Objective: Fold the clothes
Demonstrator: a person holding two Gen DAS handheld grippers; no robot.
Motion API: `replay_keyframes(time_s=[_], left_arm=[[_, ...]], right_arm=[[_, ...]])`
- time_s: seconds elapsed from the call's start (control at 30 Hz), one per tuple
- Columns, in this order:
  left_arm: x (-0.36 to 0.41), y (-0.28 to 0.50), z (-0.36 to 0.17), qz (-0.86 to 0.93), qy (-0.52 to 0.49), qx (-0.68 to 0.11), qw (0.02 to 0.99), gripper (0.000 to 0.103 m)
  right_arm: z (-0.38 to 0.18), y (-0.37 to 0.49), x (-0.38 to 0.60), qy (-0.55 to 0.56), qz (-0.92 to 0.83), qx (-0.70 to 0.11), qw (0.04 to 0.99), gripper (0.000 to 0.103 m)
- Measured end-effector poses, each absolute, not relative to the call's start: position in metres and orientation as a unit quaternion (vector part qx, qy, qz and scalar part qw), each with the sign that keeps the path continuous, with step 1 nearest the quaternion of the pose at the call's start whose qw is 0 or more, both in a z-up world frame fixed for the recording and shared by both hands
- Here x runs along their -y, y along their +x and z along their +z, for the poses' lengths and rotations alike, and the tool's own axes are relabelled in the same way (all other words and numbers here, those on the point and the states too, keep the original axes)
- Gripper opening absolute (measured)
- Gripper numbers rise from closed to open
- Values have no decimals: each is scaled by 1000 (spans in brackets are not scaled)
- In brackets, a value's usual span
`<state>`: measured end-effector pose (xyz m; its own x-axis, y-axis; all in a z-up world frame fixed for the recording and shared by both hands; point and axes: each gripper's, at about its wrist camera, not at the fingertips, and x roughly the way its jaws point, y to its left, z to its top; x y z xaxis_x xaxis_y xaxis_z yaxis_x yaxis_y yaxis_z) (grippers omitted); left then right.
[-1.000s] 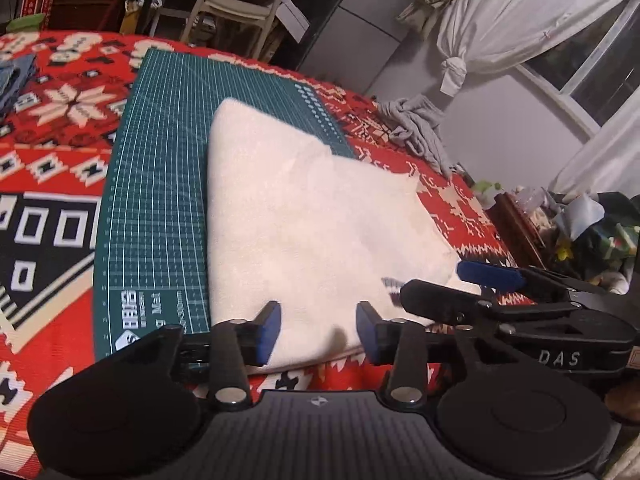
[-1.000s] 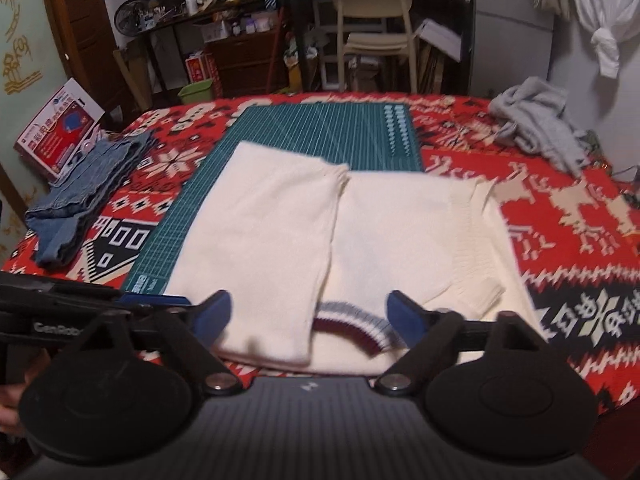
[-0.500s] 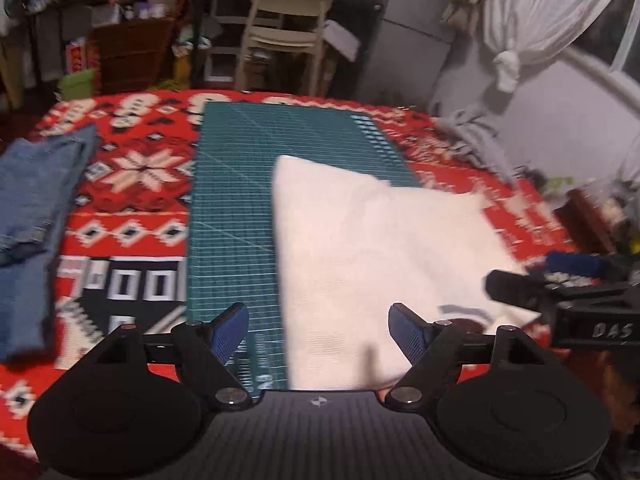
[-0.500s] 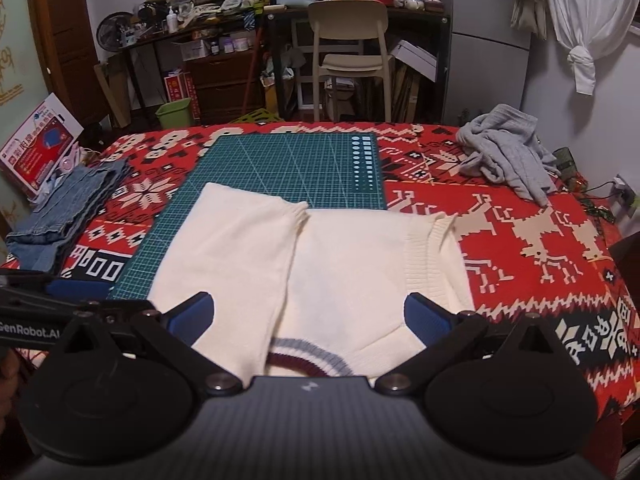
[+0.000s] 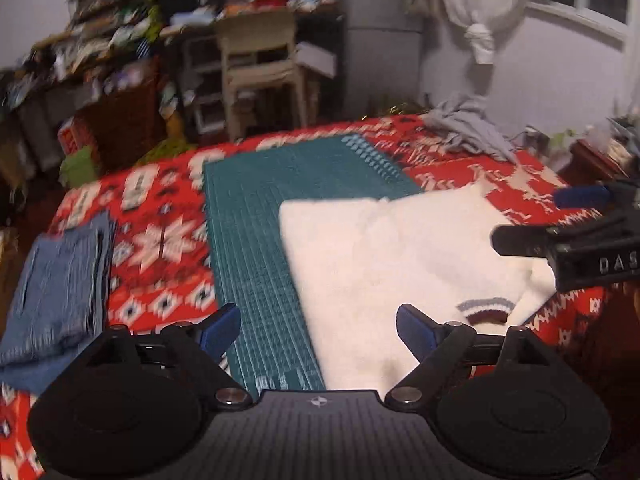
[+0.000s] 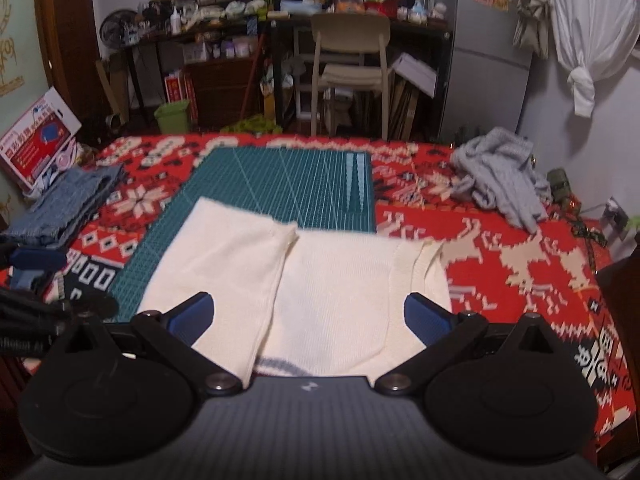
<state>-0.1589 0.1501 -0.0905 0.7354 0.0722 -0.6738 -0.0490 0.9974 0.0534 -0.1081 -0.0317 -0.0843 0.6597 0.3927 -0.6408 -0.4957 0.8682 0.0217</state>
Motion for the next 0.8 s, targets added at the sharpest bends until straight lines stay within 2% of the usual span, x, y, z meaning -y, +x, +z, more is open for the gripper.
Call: replay_keyframes(time_s=[0.2, 0.53, 0.67, 0.8], left_arm=[[-154, -150, -85, 31, -15, -362, 931, 92], [-167, -130, -92, 38, -86, -361, 928, 91], [-181, -111, -99, 20, -127, -379, 916, 82], [-192, -90, -108, 5, -148, -396, 906, 66]], right_arm=[[-70, -105, 36, -57, 235, -326, 914, 102], [-61, -85, 31, -39, 234, -325, 916, 102], [-69, -77, 15, -70, 246, -318, 913, 102], [-79, -61, 0, -56, 250, -327, 910, 98]])
